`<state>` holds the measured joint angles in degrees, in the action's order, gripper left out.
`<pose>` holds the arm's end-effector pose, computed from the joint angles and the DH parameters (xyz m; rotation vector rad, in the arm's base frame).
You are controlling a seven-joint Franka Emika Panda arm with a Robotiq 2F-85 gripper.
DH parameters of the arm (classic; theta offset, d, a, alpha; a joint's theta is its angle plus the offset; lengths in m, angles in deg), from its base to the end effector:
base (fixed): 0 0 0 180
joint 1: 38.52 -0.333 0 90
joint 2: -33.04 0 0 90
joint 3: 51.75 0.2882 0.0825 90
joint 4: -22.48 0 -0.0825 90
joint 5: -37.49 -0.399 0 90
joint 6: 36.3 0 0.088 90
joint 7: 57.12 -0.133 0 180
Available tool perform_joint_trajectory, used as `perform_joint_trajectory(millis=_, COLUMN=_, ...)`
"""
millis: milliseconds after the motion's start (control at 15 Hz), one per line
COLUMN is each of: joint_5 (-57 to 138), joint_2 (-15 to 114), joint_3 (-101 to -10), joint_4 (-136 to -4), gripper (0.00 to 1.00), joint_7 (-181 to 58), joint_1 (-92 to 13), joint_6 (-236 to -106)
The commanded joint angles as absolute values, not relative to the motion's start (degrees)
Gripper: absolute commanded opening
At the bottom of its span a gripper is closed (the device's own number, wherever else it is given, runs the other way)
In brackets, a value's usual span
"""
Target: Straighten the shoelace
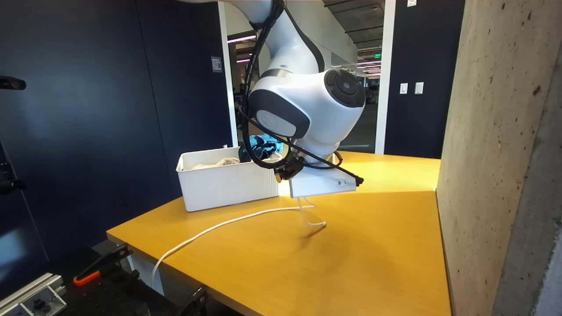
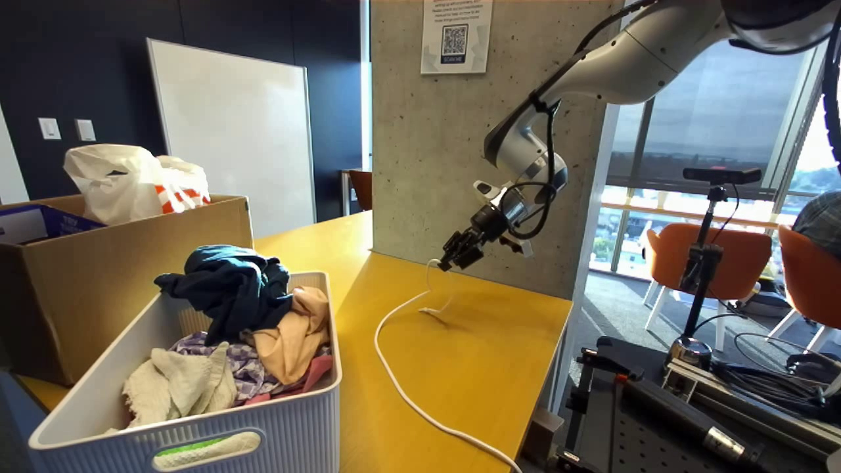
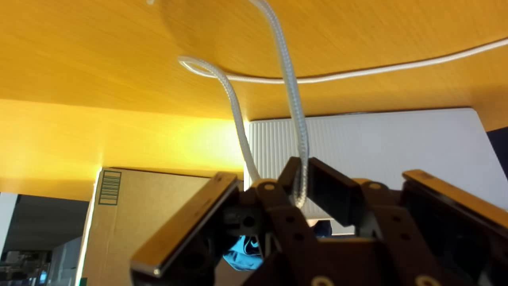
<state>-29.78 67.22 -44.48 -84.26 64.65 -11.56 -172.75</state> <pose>0.6091 -0.1910 0.1434 -2.3885 -1.0428 -1.0242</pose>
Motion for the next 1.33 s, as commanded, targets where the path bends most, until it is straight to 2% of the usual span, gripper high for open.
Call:
perform_joint_trajectory(millis=0, joint_5=-31.2, joint_2=67.4, joint_3=-50.5, joint_4=-83.8, gripper=0.03, joint_7=66.0, joint_1=-15.9, joint_6=-172.9)
perform_joint_trajectory(millis=800, joint_5=-32.6, joint_2=58.5, joint_3=-50.9, joint_4=-86.2, gripper=0.03, joint_7=65.3, joint_1=-25.0, joint_6=-173.2)
perform_joint_trajectory(millis=1267, joint_5=-37.9, joint_2=66.0, joint_3=-53.3, joint_4=-83.4, gripper=0.03, joint_7=69.1, joint_1=-22.3, joint_6=-170.7)
